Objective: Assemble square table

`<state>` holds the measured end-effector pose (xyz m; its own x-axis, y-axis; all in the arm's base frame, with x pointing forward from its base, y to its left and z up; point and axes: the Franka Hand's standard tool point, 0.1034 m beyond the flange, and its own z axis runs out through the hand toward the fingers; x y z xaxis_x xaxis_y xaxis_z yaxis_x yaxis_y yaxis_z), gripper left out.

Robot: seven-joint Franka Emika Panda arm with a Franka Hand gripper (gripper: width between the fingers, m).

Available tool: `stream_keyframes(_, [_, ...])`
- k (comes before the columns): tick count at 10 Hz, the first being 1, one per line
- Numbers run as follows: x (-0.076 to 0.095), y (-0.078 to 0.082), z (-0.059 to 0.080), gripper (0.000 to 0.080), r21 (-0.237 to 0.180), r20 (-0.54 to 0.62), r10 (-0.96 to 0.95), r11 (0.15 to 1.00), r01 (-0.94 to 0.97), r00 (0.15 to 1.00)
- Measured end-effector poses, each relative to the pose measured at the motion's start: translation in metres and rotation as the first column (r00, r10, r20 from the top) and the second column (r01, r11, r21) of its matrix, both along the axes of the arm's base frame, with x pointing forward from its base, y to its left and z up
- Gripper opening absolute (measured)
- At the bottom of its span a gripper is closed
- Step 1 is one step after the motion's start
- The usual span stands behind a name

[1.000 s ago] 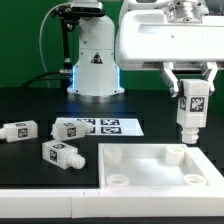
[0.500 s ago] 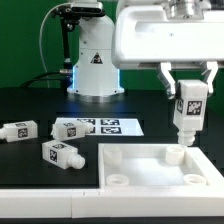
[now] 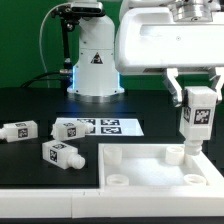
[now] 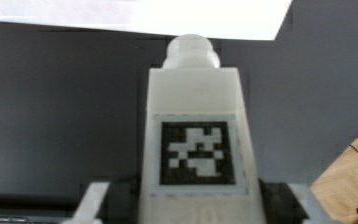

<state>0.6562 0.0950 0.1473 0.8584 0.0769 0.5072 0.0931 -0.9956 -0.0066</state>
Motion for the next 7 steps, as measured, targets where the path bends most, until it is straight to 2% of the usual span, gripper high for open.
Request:
stream_keyframes(2, [-0.002,0.004,-0.003,0.0287,0.004,0.004,-0.002,1.000,0.002,1.000])
stream_keyframes(4, [-0.013,0.021,-0.023,0.0287,-0.004,0.011,0.022,1.000,-0.022,1.000])
stream_keyframes(7, [-0.019,0.023,-0.040,0.0287,-0.010,0.002,0.025,1.000,-0.025,1.000])
